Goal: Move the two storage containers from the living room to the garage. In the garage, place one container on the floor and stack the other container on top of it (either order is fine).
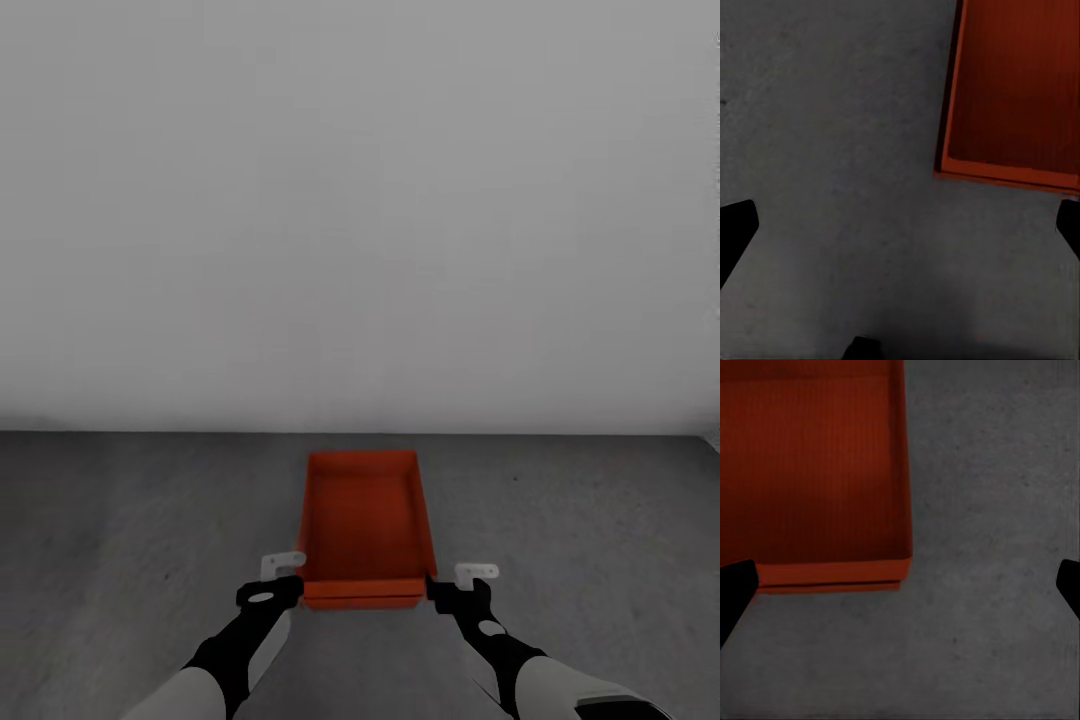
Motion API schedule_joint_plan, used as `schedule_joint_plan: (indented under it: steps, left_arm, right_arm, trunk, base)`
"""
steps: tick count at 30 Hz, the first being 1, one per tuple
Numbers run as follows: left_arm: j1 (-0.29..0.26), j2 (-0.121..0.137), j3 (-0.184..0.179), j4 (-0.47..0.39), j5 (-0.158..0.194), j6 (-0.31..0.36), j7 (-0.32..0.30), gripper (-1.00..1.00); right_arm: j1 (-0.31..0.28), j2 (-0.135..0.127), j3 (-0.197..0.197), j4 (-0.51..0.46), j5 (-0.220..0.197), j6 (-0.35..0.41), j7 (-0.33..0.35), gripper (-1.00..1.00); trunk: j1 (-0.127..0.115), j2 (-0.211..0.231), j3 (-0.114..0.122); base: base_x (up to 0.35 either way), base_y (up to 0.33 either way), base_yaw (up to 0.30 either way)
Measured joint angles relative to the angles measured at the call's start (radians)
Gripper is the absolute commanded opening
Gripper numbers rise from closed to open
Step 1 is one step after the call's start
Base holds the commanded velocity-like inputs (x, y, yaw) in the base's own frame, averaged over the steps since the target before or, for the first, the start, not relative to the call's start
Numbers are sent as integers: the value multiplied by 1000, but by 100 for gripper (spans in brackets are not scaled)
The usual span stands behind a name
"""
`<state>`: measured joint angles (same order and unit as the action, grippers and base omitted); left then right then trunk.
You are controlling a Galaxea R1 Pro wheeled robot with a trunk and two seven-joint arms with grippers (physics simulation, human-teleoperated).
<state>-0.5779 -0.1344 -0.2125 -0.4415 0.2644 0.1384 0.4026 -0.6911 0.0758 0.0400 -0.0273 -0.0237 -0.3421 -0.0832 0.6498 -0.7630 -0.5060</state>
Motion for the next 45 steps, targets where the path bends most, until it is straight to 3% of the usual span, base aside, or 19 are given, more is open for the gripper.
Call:
schedule_joint_plan:
  steps: [45]
  left_arm:
    - [0, 1, -5, -2, -6, -5, -1, 100]
  right_arm:
    - [0, -3, -1, 0, 0, 1, -2, 100]
  trunk:
    - [0, 0, 0]
  base:
    - [-327, 0, 0]
